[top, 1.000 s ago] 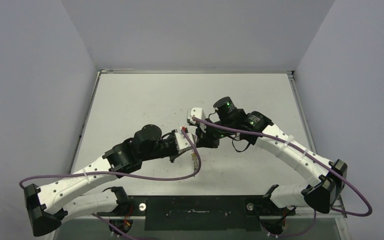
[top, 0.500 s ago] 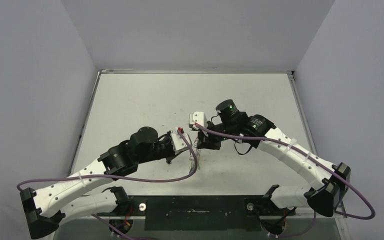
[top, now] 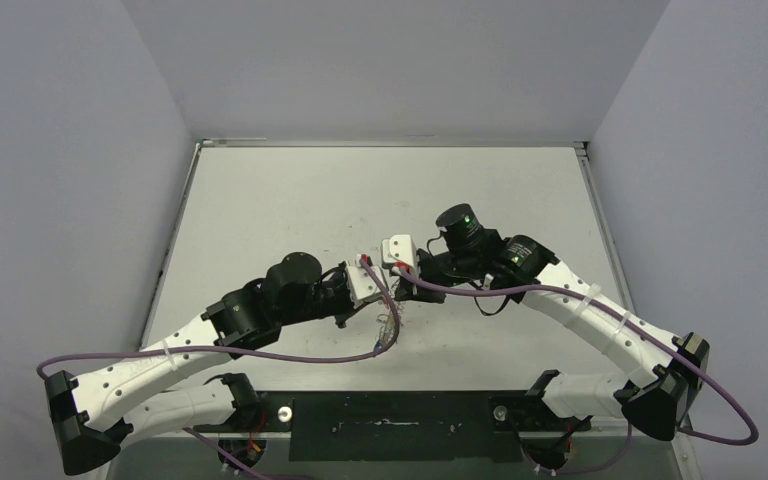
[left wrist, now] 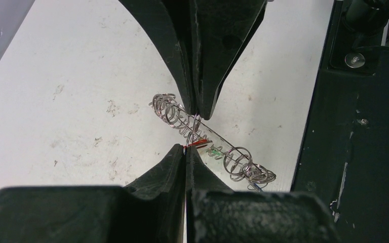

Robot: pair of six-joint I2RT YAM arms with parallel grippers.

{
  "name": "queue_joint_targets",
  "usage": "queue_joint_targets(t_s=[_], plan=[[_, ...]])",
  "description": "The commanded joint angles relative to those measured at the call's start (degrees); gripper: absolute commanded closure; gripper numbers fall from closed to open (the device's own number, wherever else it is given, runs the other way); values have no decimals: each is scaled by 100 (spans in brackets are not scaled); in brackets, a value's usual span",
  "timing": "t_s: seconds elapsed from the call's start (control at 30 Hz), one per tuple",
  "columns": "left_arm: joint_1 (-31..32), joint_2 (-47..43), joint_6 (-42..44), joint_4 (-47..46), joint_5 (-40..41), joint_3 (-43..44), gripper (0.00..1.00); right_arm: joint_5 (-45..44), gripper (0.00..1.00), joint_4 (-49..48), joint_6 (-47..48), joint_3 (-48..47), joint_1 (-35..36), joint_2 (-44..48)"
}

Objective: Put the keys on the keyring

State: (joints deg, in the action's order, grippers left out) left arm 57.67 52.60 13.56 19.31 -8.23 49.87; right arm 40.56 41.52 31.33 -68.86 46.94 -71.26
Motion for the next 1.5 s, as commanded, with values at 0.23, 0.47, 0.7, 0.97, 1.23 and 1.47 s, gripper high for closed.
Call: queue_joint_targets(t_s=[0.23, 0.47, 0.7, 0.97, 1.23, 1.47], plan=[[93, 191, -203, -676, -205, 71, 100, 297, 100, -500, -12, -123, 53, 104], [113, 268, -213, -652, 30, 76, 100, 256, 100, -487, -30, -94, 57, 147], [123, 174, -301, -416, 200, -13, 100, 249, 100, -520, -104, -100, 53, 140], [122, 115, -376, -313, 392, -130, 100, 295, 100, -548, -171, -117, 52, 159], [122, -16, -551, -294, 632, -296, 100, 299, 100, -548, -181, -86, 58, 190], [122, -75, -693, -211, 901, -372, 100, 338, 100, -591, -218, -82, 52, 209]])
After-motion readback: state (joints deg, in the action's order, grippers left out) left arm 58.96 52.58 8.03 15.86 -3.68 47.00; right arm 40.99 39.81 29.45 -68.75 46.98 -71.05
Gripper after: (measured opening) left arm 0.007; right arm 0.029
